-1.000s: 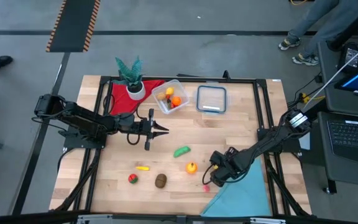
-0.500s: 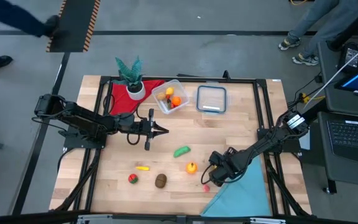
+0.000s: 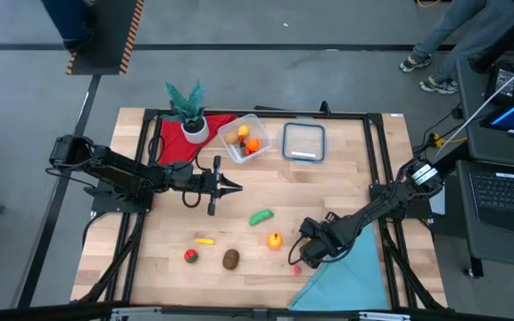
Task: Pick and placing Produce into tupperware
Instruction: Put the pineapple into the transparent bin
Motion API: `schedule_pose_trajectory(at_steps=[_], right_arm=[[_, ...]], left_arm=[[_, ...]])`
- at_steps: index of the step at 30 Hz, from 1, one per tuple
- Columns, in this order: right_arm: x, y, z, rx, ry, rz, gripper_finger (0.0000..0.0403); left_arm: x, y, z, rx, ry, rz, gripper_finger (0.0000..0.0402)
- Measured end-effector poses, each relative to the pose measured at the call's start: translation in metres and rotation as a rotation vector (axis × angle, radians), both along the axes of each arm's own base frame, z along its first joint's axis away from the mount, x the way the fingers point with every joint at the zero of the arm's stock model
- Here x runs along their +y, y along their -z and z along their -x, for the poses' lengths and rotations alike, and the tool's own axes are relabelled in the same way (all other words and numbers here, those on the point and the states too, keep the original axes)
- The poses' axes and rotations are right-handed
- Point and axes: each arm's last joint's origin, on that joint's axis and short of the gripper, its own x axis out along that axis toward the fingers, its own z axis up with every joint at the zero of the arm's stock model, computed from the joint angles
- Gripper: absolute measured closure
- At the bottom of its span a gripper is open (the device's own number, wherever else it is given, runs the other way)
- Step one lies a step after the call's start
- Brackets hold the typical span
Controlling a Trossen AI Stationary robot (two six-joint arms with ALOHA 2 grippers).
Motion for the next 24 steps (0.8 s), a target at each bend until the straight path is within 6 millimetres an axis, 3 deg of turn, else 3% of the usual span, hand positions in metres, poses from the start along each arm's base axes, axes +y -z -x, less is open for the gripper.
schedule_pose_trajectory(at_steps=[16, 24], right_arm=[[0.001, -0.012, -0.015, -0.075, -0.053, 0.027, 0.0218], [-0.023, -0.053, -0.021, -0.199, -0.108, 0.020, 0.0219]], left_arm=[[0.000, 0.000, 0.000, 0.000, 0.000, 0.000, 0.0345], [0.000, 0.000, 0.000, 0.001, 0.000, 0.000, 0.0334]])
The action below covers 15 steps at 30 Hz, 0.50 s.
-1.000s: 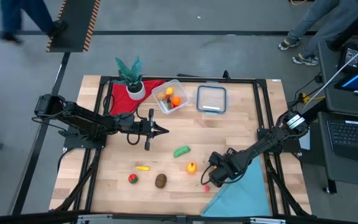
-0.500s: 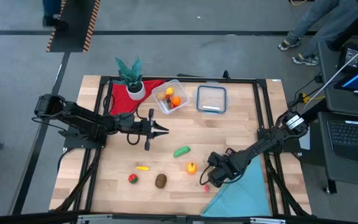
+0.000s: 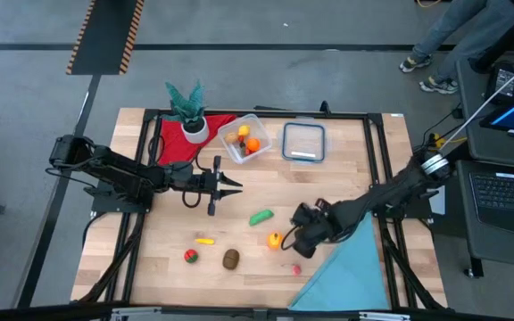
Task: Pick and placing Produce into tupperware
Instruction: Put the pineapple into the transparent bin
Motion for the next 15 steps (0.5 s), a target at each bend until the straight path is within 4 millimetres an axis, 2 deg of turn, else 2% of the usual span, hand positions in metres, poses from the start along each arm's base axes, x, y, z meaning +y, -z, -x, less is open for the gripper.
schedule_pose_trajectory(at_steps=[10, 12, 15], right_arm=[[-0.040, -0.082, 0.025, -0.298, -0.096, 0.183, 0.0213], [-0.046, -0.090, 0.031, -0.347, -0.102, 0.216, 0.0216], [-0.055, -0.086, 0.040, -0.411, -0.106, 0.237, 0.0223]], left_arm=[[0.000, 0.001, 0.000, 0.016, 0.000, -0.001, 0.0325], [0.000, 0.001, 0.000, 0.016, 0.000, -0.001, 0.0324], [0.000, 0.002, 0.000, 0.017, 0.000, 0.000, 0.0322]])
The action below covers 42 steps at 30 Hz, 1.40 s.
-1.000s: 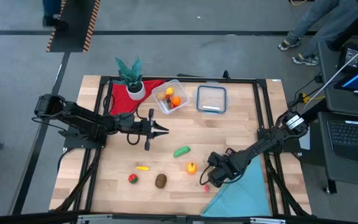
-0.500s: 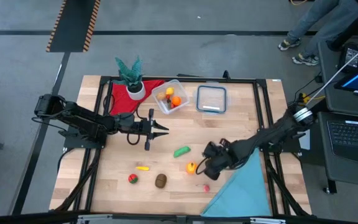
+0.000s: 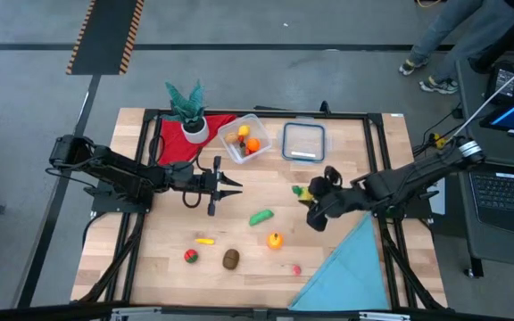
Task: Pick and placing Produce into tupperware
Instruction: Put the pineapple into the transparent bin
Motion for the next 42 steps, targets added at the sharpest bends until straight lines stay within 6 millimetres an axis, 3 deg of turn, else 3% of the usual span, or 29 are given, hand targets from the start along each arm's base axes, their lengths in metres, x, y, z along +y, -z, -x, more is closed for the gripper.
schedule_pose_trajectory(at_steps=[9, 18, 27, 42], right_arm=[[-0.026, 0.046, 0.003, -0.358, -0.063, 0.067, 0.0215], [-0.053, 0.062, 0.010, -0.671, -0.165, 0.073, 0.0225], [-0.065, 0.073, 0.016, -0.721, -0.198, 0.097, 0.0226], [-0.081, 0.084, 0.001, -0.791, -0.248, 0.128, 0.0227]], left_arm=[[0.000, 0.000, 0.000, 0.002, 0.000, 0.000, 0.0331], [0.000, 0.000, 0.000, 0.004, 0.000, 0.000, 0.0353], [0.000, 0.000, 0.000, 0.004, 0.000, 0.000, 0.0375], [0.000, 0.000, 0.000, -0.005, 0.000, -0.002, 0.0401]])
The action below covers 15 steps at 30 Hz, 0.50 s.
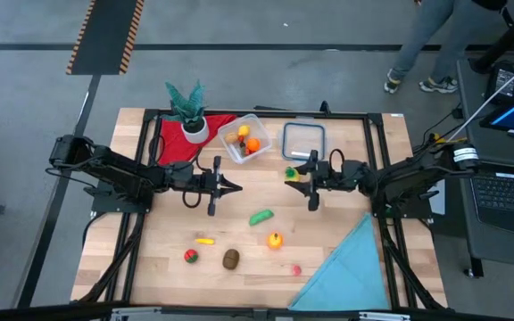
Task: Pick and placing Produce into tupperware
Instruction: Put the pineapple into the transparent bin
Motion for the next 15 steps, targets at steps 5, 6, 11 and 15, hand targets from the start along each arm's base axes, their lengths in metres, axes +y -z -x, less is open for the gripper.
schedule_pose_trajectory(at_steps=[5, 6, 11, 15], right_arm=[[-0.004, 0.006, -0.005, 0.002, -0.028, 0.000, 0.0227], [-0.005, 0.006, -0.007, 0.004, -0.039, 0.001, 0.0227], [-0.009, 0.001, -0.016, -0.010, -0.080, 0.026, 0.0227], [-0.014, -0.003, -0.022, -0.024, -0.110, 0.040, 0.0227]], left_arm=[[0.002, -0.001, 0.000, -0.012, -0.044, -0.005, 0.0394], [0.002, -0.001, 0.000, -0.015, -0.061, -0.008, 0.0390], [0.003, -0.002, 0.000, -0.024, -0.079, -0.047, 0.0344], [0.005, -0.005, 0.000, -0.053, -0.146, -0.056, 0.0283]])
